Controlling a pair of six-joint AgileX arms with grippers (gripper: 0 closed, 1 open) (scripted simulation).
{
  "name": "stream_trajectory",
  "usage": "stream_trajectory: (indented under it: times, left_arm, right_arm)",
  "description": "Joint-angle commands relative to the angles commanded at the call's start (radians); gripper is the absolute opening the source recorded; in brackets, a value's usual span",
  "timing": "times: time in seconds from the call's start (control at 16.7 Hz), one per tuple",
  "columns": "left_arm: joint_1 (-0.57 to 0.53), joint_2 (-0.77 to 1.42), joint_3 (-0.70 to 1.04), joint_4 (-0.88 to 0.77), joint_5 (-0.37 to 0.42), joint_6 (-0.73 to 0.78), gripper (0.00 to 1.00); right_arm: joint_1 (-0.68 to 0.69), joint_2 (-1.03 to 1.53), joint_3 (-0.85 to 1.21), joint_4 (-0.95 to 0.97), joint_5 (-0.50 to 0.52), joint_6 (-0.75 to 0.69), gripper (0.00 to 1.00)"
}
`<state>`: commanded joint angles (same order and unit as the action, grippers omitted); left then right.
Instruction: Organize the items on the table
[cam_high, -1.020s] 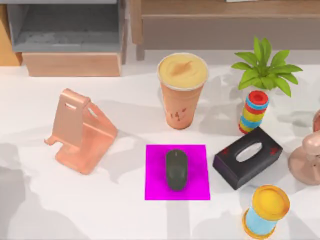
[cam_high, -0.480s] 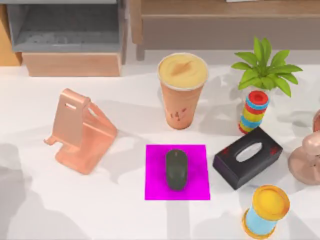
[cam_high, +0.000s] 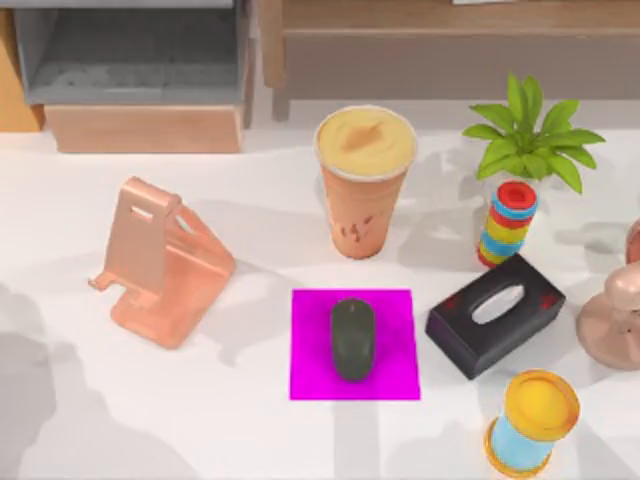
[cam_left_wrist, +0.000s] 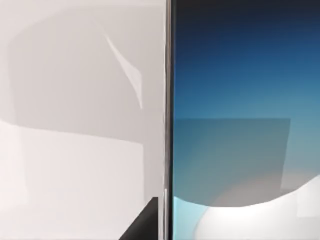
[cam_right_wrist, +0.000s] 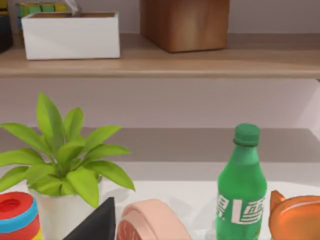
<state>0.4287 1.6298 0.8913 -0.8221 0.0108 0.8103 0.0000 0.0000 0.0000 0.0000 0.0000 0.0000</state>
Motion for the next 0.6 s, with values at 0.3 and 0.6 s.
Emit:
stream_trajectory:
  times: [0.3,0.6]
  left_arm:
    - [-0.051,-0.053,-0.045,0.057,0.027,-0.051,0.00]
    - [-0.197,-0.263,-0.139,0.248,0.099,-0.218,0.00]
  right_arm:
    - [0.000,0.000,0.000,0.000,0.000,0.000,1.00]
    - [0.000,0.000,0.000,0.000,0.000,0.000,1.00]
